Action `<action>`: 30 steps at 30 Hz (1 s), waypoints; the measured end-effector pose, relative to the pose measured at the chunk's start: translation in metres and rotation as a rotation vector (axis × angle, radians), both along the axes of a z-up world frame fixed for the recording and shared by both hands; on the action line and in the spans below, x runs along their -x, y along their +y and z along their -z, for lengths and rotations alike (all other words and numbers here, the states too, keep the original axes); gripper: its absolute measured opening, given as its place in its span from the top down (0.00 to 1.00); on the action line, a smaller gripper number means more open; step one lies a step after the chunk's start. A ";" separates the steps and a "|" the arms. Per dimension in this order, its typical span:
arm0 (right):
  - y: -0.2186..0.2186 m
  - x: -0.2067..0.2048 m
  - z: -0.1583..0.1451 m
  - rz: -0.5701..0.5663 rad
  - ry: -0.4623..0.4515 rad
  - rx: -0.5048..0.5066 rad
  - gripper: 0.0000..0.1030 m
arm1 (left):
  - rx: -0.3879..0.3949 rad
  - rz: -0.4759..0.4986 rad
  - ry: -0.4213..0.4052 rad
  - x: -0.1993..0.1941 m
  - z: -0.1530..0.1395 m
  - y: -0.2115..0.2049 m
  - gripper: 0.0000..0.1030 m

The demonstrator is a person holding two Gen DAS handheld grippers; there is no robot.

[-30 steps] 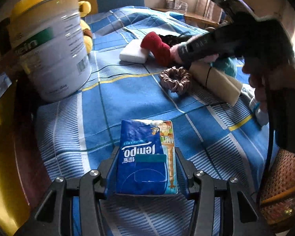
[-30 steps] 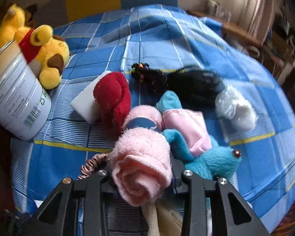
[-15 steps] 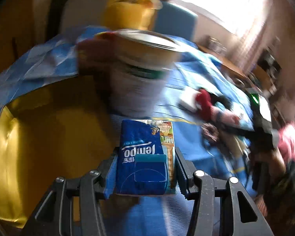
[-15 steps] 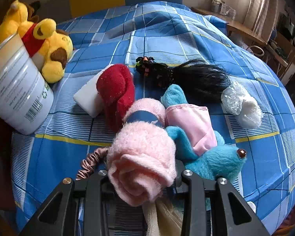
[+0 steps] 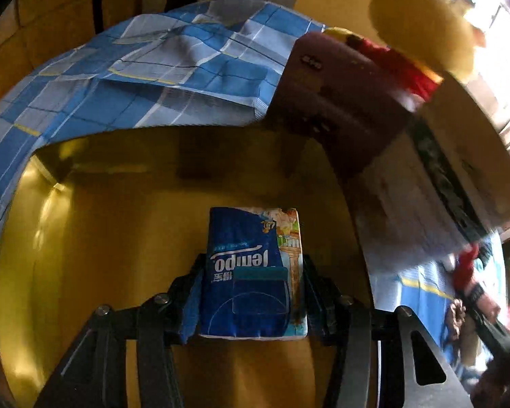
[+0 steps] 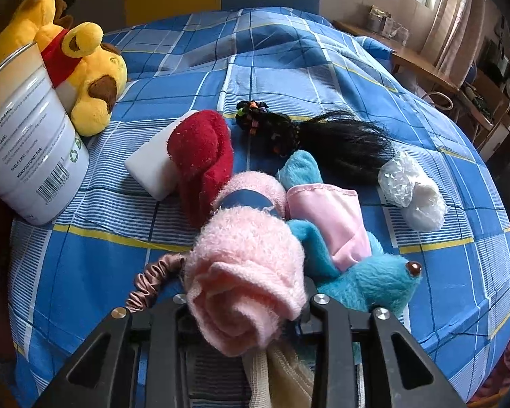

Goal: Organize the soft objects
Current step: 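Drop the tissue pack in the gold tray with left tool while right tool grasps pink towel, then carry the pink rolled towel into the gold tray and open the right tool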

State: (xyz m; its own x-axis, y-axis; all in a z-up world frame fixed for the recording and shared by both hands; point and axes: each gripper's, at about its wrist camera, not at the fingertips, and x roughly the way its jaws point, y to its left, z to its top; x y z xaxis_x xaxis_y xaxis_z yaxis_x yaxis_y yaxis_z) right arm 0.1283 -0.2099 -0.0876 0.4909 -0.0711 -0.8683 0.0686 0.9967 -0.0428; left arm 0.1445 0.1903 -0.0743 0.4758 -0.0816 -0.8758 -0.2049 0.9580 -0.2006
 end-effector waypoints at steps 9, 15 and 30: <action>-0.001 0.002 -0.003 -0.002 -0.020 -0.013 0.70 | -0.023 0.012 -0.046 0.005 -0.008 0.000 0.28; -0.005 0.010 -0.026 0.009 -0.099 -0.117 0.71 | -0.045 0.049 -0.091 0.054 -0.023 0.000 0.27; 0.030 -0.115 -0.149 0.033 -0.182 -0.118 0.72 | -0.045 0.119 -0.189 0.115 -0.048 0.005 0.27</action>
